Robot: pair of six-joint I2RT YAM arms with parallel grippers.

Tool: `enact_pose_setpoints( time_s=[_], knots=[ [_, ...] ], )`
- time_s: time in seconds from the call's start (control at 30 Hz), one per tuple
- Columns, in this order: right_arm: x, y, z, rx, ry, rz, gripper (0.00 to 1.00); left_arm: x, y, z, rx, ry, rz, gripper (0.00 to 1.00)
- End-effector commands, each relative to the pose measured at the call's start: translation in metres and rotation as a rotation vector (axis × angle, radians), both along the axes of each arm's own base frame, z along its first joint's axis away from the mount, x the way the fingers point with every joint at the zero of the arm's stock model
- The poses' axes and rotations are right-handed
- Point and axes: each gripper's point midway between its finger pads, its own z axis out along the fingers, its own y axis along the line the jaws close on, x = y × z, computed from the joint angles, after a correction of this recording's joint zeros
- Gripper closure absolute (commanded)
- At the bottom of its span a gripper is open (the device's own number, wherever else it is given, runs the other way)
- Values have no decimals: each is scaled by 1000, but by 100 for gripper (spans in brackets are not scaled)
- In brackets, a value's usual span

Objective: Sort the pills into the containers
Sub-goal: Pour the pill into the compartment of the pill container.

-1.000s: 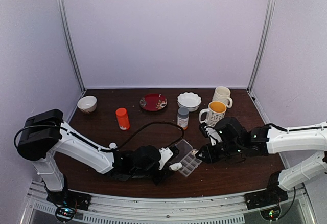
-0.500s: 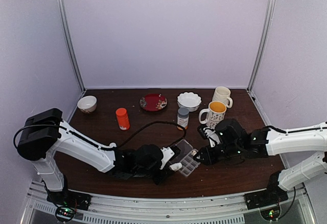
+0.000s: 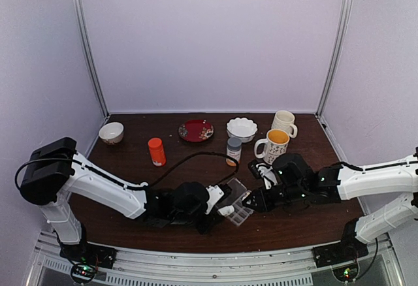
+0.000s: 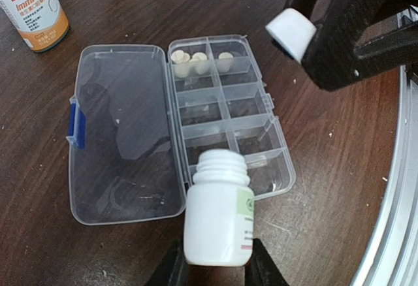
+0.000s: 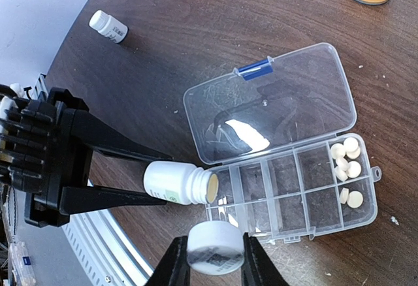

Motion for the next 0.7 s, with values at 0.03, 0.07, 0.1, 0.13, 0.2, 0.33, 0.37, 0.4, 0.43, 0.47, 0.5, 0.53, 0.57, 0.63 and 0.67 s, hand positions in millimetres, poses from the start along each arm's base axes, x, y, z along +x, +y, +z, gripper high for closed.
enact_pose_setpoints(
  time_s=[0.03,0.07,0.1,0.13,0.2,0.33,0.37,0.4,0.43,0.47,0.5,0.53,0.57,0.63,0.67],
  knots=[
    [0,-1,2,10,-12,-5,100,0,-11,24,-45,-13,-8,100],
    [0,-1,2,8,-12,-4,100,0,-10,25,-45,-10,-7,100],
    [0,-2,2,8,-13,-5,100,0,-10,25,-46,-10,-3,100],
    [0,-2,1,5,-12,-6,100,1,-8,23,-45,-11,5,100],
    [0,-2,1,7,-14,-6,100,3,-6,16,-37,-11,18,100],
    [0,-2,1,0,-14,-2,100,0,-6,12,-33,11,15,100],
    [0,-2,1,-1,-15,-3,100,-1,-6,14,-39,11,16,100],
    [0,-3,2,-3,-18,-5,100,0,-5,13,-40,10,21,100],
    [0,-4,1,-6,-21,-8,100,1,-4,11,-37,8,26,100],
    [0,-5,1,-7,-23,-9,100,1,-3,8,-35,7,31,100],
    [1,-5,1,-9,-23,-10,100,1,-3,6,-30,8,34,100],
    [0,-5,0,-11,-20,-9,100,1,-3,4,-24,12,33,100],
    [0,-5,0,-12,-20,-8,100,1,-4,4,-24,16,33,100],
    [0,-5,1,-10,-22,-7,100,0,-4,6,-31,20,35,100],
    [1,-5,1,-10,-23,-10,100,0,-3,8,-35,18,36,100]
  ],
)
